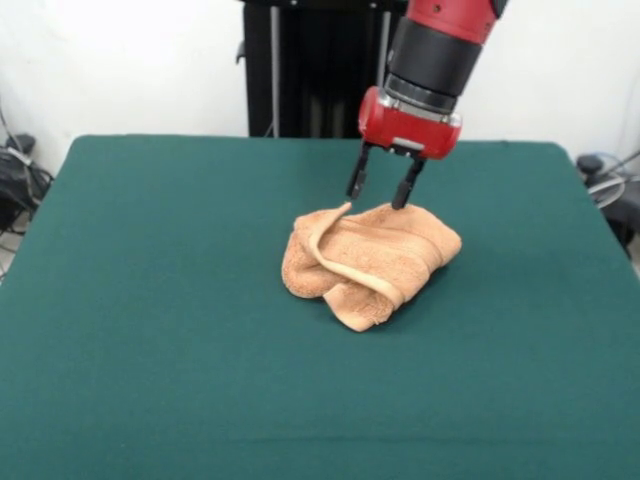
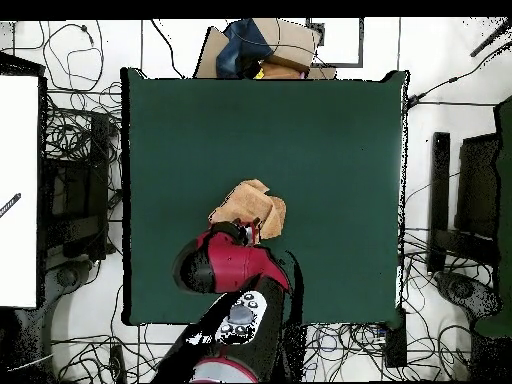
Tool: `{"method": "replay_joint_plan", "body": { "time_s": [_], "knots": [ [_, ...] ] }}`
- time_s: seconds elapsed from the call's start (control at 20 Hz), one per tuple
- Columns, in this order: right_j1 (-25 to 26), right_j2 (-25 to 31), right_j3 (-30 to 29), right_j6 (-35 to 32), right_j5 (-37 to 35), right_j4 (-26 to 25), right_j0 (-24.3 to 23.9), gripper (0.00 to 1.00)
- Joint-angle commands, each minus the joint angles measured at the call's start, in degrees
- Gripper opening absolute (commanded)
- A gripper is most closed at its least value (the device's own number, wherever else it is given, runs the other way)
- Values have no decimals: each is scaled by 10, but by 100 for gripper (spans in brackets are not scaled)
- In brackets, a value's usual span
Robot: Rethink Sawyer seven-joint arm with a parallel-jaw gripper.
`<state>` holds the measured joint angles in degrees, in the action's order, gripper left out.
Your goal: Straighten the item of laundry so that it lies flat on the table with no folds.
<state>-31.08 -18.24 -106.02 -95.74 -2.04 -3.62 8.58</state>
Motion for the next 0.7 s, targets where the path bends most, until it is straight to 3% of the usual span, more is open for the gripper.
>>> {"method": "replay_joint_plan", "body": {
  "time_s": [0.05,0.7],
  "knots": [
    [22,-5,14,-56,-36,-24,18,100],
    [22,-66,10,-77,-16,-10,52,100]
  ]
}}
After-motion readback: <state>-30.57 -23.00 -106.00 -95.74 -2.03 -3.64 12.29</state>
